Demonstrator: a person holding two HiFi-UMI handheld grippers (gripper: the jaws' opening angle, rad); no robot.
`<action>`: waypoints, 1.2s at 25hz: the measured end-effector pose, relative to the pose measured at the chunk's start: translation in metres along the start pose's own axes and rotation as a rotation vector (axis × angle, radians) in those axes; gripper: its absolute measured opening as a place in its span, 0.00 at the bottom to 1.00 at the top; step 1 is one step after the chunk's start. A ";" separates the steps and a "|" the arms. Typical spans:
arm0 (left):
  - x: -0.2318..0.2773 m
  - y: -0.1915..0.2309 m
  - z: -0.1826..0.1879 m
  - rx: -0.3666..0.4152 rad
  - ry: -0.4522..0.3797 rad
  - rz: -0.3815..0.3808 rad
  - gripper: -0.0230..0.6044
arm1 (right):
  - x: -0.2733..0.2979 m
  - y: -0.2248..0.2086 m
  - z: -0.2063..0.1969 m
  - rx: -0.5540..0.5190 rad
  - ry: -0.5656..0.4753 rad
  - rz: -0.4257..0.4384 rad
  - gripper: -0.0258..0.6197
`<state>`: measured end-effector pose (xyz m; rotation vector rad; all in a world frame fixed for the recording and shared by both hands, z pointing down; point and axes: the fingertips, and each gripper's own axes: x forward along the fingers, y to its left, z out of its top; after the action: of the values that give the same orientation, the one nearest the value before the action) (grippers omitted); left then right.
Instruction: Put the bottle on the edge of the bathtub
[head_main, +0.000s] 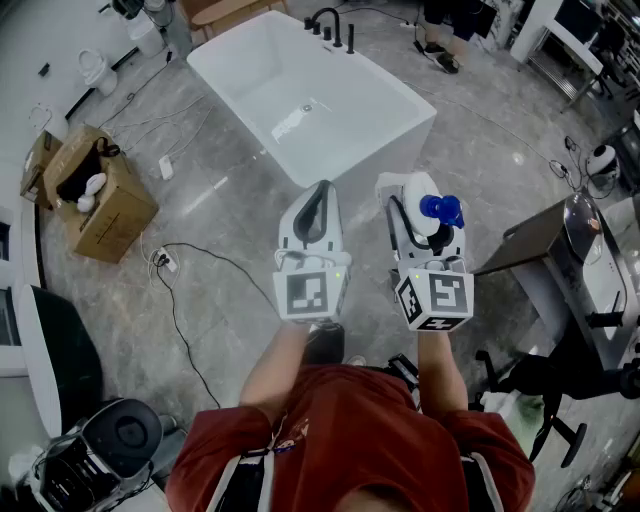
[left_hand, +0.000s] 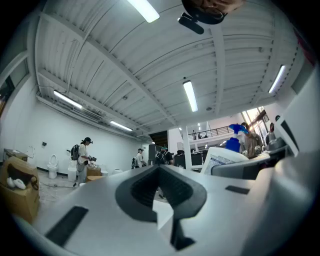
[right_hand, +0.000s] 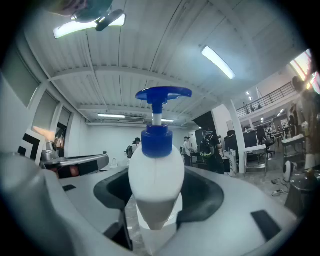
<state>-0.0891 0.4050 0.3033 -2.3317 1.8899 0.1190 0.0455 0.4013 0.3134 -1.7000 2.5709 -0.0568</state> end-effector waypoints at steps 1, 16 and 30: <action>-0.009 -0.005 0.006 -0.014 -0.002 0.001 0.06 | -0.010 0.002 0.001 0.000 -0.002 -0.003 0.46; -0.064 0.024 0.029 -0.053 -0.042 -0.038 0.06 | -0.031 0.066 0.010 -0.061 -0.031 -0.011 0.46; -0.044 0.090 0.018 -0.060 -0.046 -0.077 0.06 | 0.015 0.102 0.006 -0.056 -0.050 -0.076 0.46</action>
<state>-0.1861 0.4325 0.2867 -2.4155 1.7973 0.2217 -0.0538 0.4279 0.3001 -1.7943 2.4950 0.0542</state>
